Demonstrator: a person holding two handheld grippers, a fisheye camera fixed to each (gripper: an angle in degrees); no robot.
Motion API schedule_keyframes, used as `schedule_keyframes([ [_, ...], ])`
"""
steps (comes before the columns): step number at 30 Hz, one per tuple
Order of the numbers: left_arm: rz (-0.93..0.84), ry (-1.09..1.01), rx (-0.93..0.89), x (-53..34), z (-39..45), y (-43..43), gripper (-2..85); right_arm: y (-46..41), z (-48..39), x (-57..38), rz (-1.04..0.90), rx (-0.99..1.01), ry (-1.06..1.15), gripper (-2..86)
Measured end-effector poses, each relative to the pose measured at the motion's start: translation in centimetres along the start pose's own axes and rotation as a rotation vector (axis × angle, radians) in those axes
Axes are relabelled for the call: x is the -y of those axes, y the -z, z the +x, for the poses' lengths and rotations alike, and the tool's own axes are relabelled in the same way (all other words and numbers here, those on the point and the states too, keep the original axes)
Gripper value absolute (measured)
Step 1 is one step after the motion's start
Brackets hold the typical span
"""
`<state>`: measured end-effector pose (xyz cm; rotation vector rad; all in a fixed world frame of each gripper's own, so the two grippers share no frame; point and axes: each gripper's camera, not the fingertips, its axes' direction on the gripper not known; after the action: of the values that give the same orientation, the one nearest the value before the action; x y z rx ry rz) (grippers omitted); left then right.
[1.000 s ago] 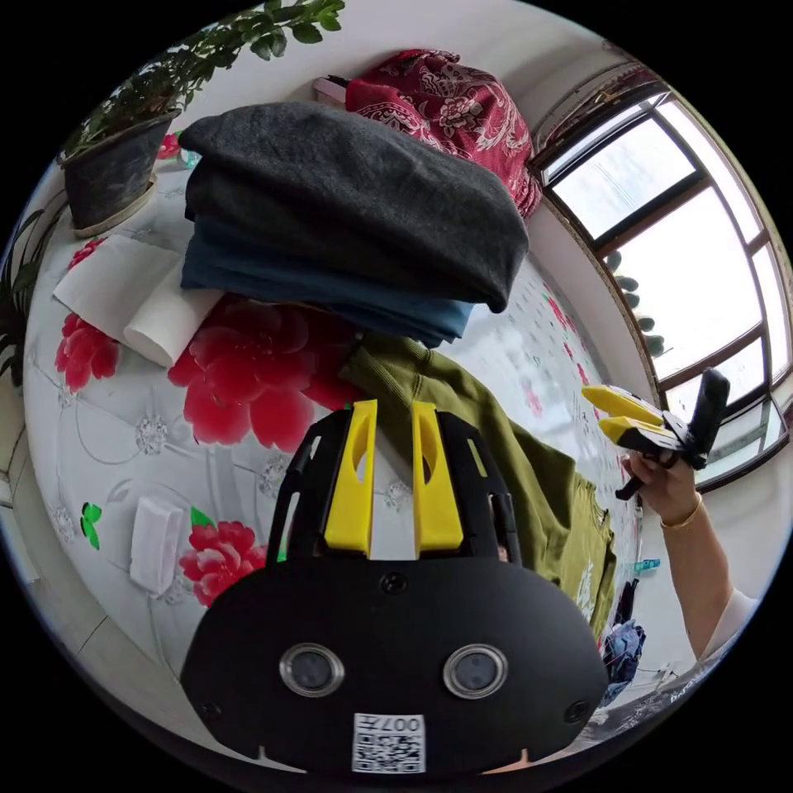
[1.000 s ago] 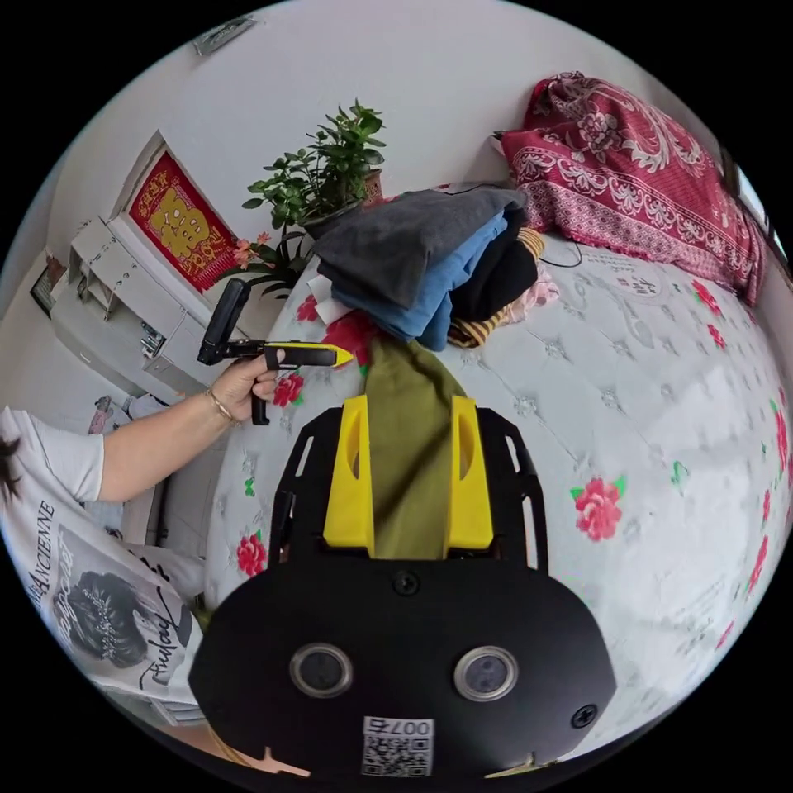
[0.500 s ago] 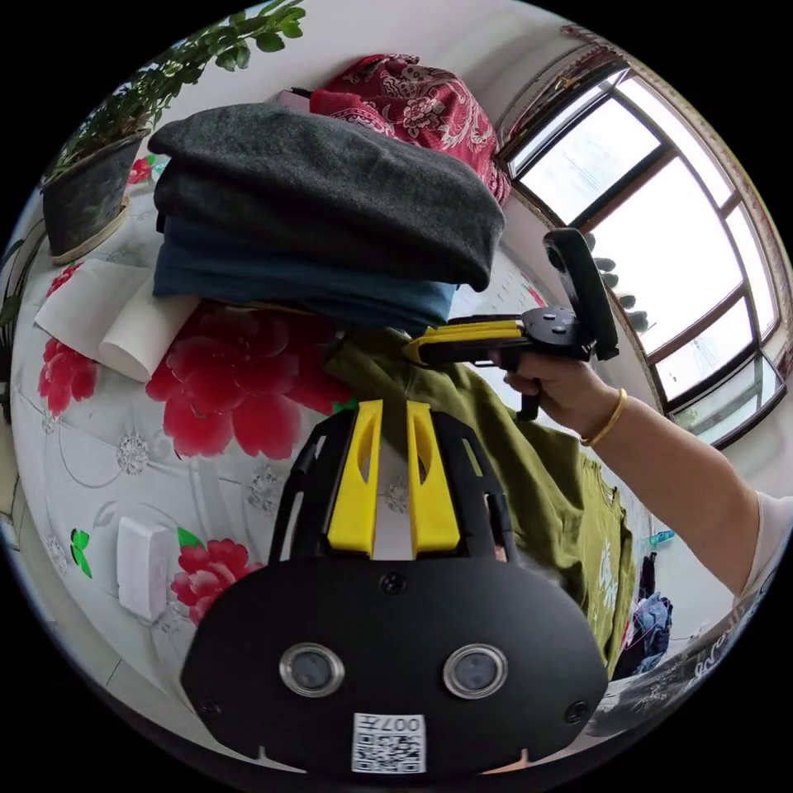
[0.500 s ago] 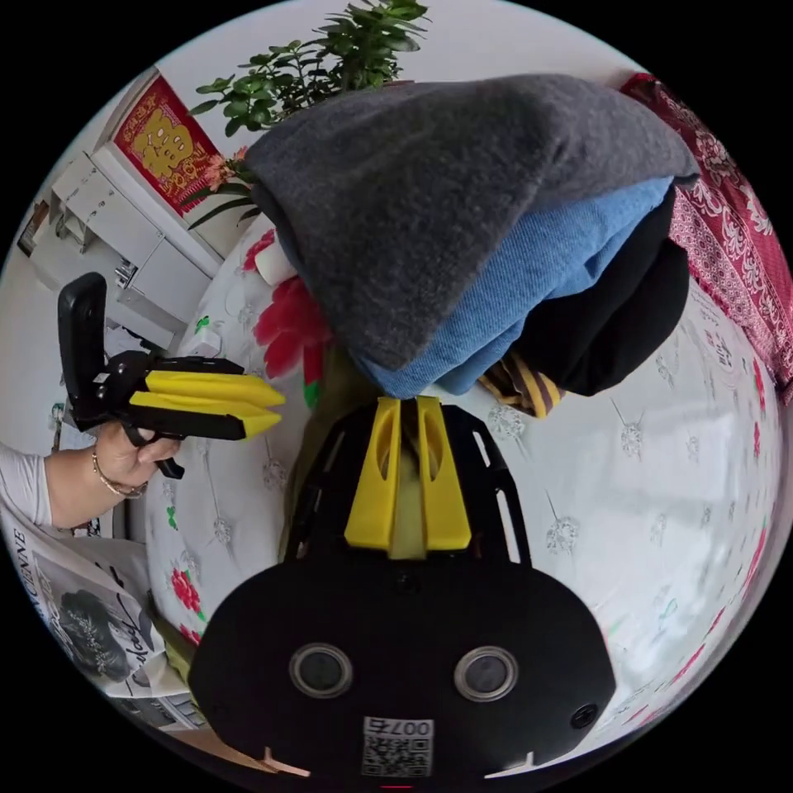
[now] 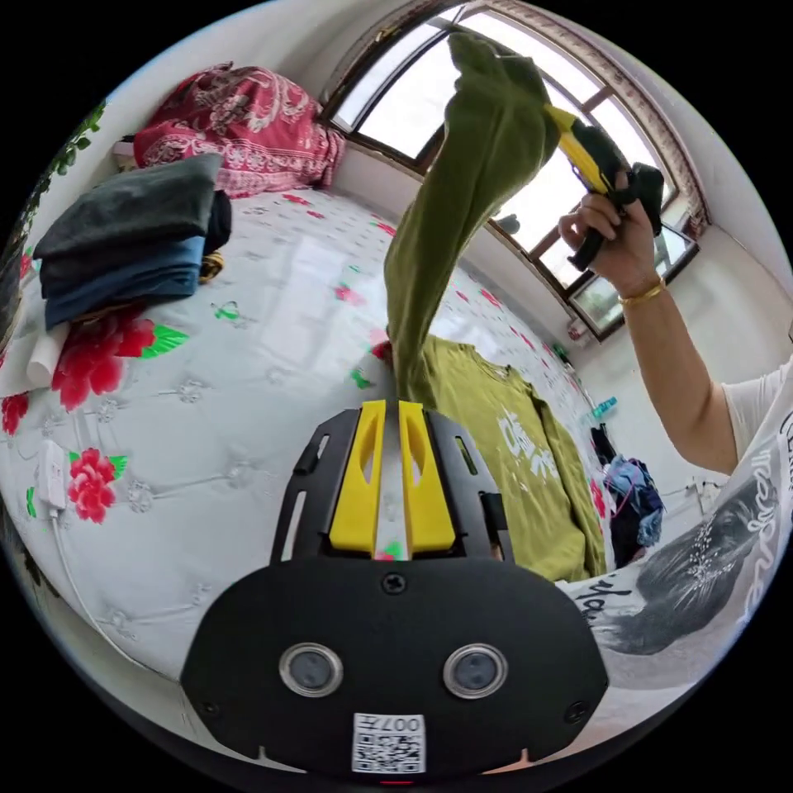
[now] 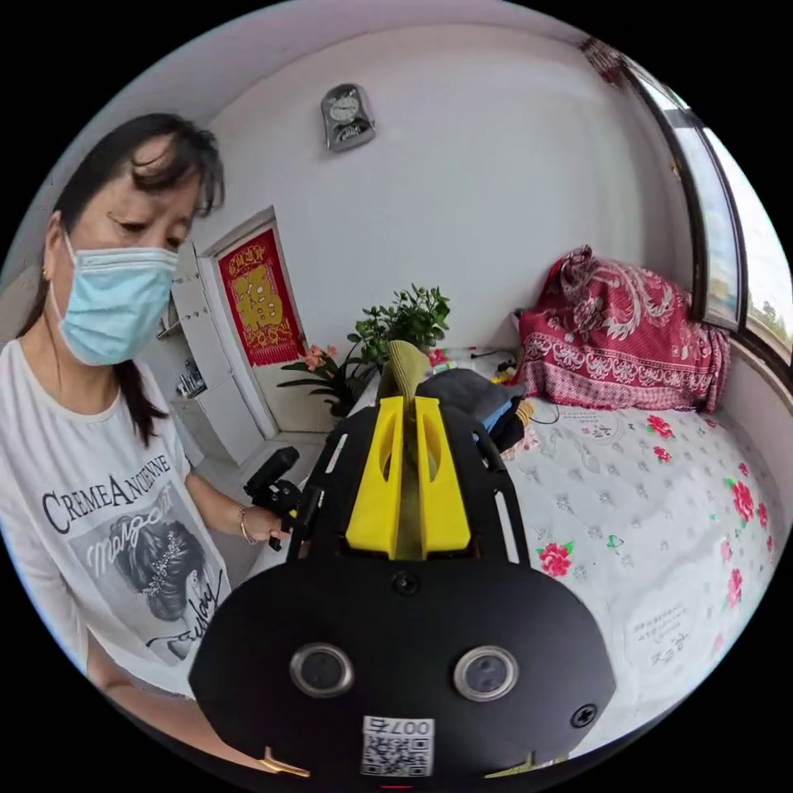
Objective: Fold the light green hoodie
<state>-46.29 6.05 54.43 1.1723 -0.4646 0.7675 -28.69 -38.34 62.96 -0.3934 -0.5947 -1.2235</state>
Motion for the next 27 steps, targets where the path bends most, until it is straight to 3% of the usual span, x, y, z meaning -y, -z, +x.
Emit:
schedule_keyframes([
  [6, -0.145, -0.151, -0.011, -2.3, 9.6, -3.2, -0.1, 12.4, -16.0, -8.2, -0.041, -0.348, 0.033, 0.2],
  [9, -0.225, -0.181, -0.037, -3.3, 12.5, -4.5, -0.3, 14.7, -21.8, -15.0, -0.05, -0.478, -0.094, 0.2],
  [16, -0.349, -0.203, -0.02, -5.2, 16.9, -5.5, -0.1, 10.5, -27.3, -28.4, -0.182, -0.461, -0.405, 0.2],
  [22, -0.397, -0.185, -0.01, -6.4, 19.1, -5.1, 0.4, 13.0, -28.5, -31.2, 0.007, -0.558, -0.454, 0.5],
  [27, -0.438, -0.208, 0.019, -7.5, 20.9, -4.9, 1.5, 9.9, -29.0, -37.7, -0.201, -0.35, -0.542, 1.6],
])
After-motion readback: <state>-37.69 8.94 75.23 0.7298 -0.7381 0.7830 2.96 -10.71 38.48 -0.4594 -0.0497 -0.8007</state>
